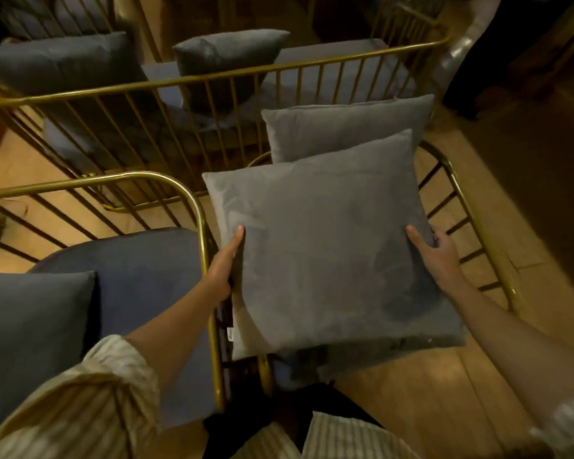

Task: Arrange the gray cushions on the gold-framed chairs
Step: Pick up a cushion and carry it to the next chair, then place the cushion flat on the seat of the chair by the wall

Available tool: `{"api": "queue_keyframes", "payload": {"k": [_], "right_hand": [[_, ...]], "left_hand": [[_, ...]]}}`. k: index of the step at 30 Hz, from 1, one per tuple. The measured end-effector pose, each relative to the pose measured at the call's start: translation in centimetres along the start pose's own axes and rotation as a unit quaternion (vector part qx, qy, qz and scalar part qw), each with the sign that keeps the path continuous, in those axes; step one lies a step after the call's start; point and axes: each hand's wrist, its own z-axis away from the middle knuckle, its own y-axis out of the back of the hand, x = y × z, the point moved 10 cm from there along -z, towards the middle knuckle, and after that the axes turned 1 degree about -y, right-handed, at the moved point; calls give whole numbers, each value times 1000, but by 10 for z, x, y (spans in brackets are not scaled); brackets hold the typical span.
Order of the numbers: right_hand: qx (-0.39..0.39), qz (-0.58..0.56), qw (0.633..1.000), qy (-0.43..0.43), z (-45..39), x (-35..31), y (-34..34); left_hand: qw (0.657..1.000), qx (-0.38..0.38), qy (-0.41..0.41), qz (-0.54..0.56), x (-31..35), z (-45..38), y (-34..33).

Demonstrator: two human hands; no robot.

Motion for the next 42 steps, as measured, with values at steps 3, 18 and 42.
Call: {"api": "queue_keyframes", "payload": {"k": [3,18,42], "right_hand": [[-13,21,1000,-19,-15,31,42],[-217,345,909,-85,-58,110,-5],[-353,341,824,283,65,-79,-296]], "left_hand": [[1000,-21,21,-4,-33,-5,-52],[931,143,-23,-336,-76,-48,-132],[882,401,-54,-240,-48,132,157]]}}
